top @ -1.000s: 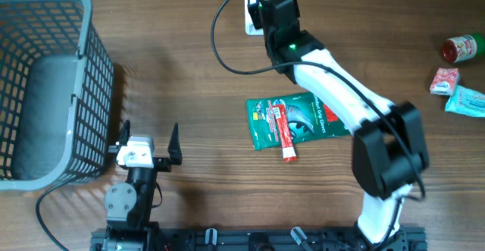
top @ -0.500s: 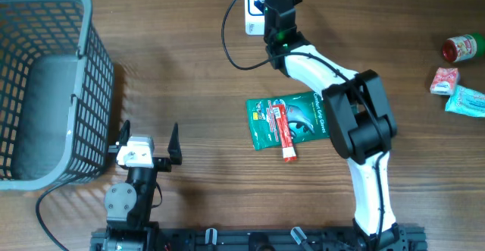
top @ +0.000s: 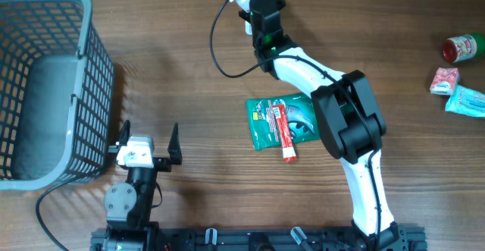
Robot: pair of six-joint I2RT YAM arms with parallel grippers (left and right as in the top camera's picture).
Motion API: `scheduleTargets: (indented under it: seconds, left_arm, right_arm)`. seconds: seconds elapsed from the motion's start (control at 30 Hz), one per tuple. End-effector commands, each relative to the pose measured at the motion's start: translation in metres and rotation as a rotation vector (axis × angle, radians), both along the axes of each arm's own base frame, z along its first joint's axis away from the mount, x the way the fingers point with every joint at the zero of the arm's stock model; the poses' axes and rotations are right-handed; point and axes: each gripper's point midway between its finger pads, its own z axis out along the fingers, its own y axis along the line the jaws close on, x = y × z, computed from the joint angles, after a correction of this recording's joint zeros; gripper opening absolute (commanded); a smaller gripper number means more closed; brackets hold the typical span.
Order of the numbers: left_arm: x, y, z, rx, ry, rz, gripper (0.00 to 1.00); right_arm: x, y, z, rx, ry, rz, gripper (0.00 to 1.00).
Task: Scan the item barcode
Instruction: 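Carry the green gum pack to the right edge and release it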
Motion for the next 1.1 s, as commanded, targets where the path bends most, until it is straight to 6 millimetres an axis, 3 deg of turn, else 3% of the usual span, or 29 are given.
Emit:
scheduleTargets:
  seconds: [0.0, 0.2, 0.37, 0.53, 0.6, 0.7, 0.77, 0.93, 1.07]
  left_arm:
    - [0.0, -0.002, -0.001, -0.007, -0.001, -0.011, 1.0]
    - [0.0, -0.002, -0.001, -0.007, -0.001, -0.011, 1.0]
    - [0.0, -0.002, -0.001, -0.007, -0.001, -0.011, 1.0]
    - [0.0, -0.002, -0.001, -0.007, -0.001, -0.011, 1.0]
    - [0.0, -0.002, -0.001, -0.007, -0.001, -0.011, 1.0]
    - [0.0, -0.002, -0.001, -0.007, -0.001, -0.011, 1.0]
    - [0.0, -0.002, -0.001, -0.007, -0.001, -0.011, 1.0]
    - [0.0, -0.002, -0.001, -0.007, -0.001, -0.011, 1.0]
    - [0.0, -0.002, -0.001, -0.007, -0.001, -0.011, 1.0]
  right_arm:
    - [0.003, 0.006, -0.01, 0.065, 0.028, 0.013, 0.05]
    - [0.001, 0.007, -0.018, 0.093, 0.066, 0.015, 0.05]
    - [0.003, 0.003, -0.005, 0.078, 0.03, -0.041, 0.05]
    - [0.001, -0.027, 0.014, 0.003, 0.014, -0.204, 0.04]
    - [-0.004, -0.047, 0.013, -0.032, 0.048, -0.284, 0.04]
    - [-0.013, -0.092, 0.005, -0.024, 0.097, -0.471, 0.04]
    - [-0.024, -0.129, -0.017, -0.007, 0.178, -0.593, 0.04]
    - [-0.053, -0.196, -0.064, 0.054, 0.36, -0.785, 0.04]
    - [-0.071, -0.249, -0.103, 0.195, 0.564, -0.845, 0.04]
